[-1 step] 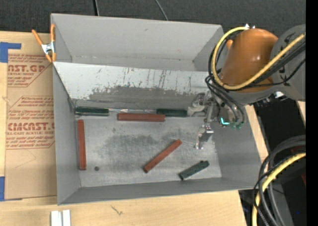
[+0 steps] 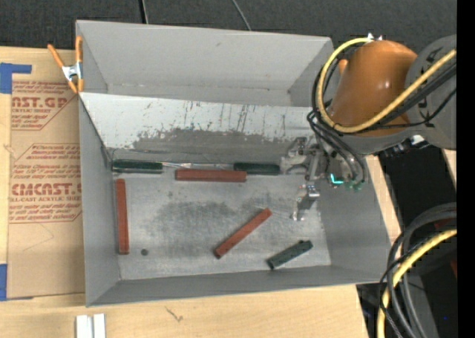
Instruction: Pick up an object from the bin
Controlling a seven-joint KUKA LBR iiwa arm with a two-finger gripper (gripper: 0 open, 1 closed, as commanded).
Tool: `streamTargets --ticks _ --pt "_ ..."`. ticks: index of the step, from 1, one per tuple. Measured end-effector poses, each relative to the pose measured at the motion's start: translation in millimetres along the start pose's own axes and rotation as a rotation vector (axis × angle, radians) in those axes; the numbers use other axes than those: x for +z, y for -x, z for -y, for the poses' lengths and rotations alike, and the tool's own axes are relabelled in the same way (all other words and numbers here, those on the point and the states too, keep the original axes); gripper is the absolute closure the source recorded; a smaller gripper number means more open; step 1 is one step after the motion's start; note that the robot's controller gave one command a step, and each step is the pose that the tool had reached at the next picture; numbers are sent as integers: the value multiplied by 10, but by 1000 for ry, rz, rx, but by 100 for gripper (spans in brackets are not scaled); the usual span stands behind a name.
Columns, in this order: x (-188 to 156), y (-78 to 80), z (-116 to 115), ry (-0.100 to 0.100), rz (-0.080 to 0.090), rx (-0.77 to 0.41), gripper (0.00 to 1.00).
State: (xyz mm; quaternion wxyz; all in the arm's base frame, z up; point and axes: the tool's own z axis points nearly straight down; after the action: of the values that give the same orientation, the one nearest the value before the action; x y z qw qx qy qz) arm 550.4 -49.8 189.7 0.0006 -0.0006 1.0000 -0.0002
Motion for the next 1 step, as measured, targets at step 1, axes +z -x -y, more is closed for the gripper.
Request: streamTargets --ticks 1 --pt "1083 89 -300 2 13 -1 100"
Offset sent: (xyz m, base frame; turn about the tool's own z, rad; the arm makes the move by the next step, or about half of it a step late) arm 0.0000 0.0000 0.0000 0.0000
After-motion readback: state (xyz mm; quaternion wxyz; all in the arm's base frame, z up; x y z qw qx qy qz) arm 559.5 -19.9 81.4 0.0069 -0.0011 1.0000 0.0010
